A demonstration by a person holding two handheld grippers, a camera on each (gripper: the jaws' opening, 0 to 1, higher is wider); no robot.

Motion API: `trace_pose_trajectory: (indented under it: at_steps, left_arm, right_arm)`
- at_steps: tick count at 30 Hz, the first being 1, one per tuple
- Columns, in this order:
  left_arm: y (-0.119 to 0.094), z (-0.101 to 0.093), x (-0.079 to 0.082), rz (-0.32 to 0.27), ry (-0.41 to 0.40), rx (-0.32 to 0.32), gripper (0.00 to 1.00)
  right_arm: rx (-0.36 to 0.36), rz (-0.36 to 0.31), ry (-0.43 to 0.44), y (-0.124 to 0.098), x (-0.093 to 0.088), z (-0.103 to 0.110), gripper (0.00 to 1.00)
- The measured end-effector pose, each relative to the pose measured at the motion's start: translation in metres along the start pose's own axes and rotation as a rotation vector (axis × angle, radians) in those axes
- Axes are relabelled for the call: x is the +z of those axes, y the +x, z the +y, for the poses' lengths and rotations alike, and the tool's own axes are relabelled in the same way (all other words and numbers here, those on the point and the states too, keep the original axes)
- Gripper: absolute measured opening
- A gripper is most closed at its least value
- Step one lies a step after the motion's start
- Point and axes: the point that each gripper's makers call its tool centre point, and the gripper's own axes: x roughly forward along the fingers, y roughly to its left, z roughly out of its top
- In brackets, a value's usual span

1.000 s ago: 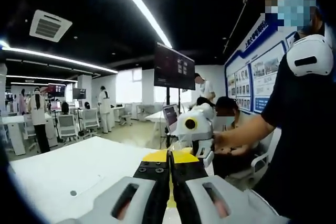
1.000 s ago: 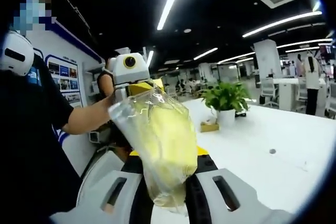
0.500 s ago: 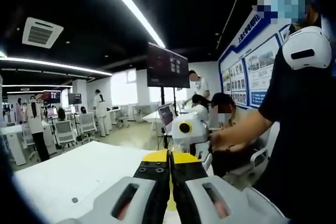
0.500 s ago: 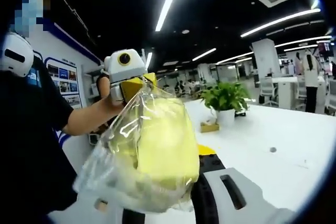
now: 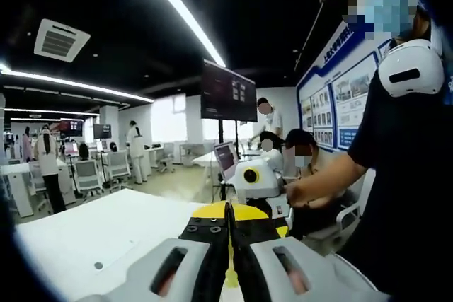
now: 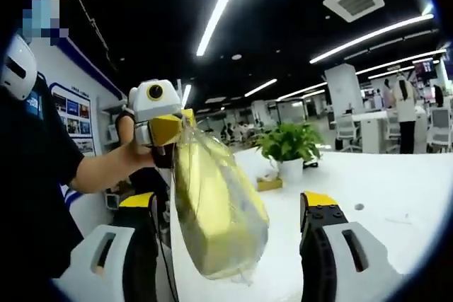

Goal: Compare the silicone blocks by pressing each to a similar depth, holding the contact briefly, and releasing to observe deformation and rebound differences across the visible hardness samples.

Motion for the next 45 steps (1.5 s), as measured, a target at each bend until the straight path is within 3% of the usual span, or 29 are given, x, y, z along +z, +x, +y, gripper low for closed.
trace_pose_trajectory:
  at_steps: [6, 13, 22, 36, 45]
  left_arm:
    - [-0.004, 0.002, -0.001, -0.005, -0.015, 0.022, 0.00]
    - [-0.008, 0.004, 0.000, -0.011, -0.018, 0.037, 0.00]
    - [-0.020, 0.012, -0.004, -0.022, -0.040, 0.081, 0.00]
    - [-0.039, 0.028, -0.024, -0.005, -0.092, 0.160, 0.00]
    - [-0.037, 0.033, -0.043, 0.023, -0.130, 0.175, 0.00]
  right_arm:
    - [0.007, -0.017, 0.075, 0.003, 0.002, 0.000, 0.82]
    - [-0.008, -0.109, 0.127, 0.003, 0.019, 0.000, 0.89]
    - [-0.113, -0.104, 0.060, -0.013, 0.026, -0.015, 0.91]
    - [-0.272, -0.038, -0.058, -0.085, 0.025, -0.034, 0.85]
    - [-0.340, 0.010, -0.097, -0.129, 0.013, -0.023, 0.82]
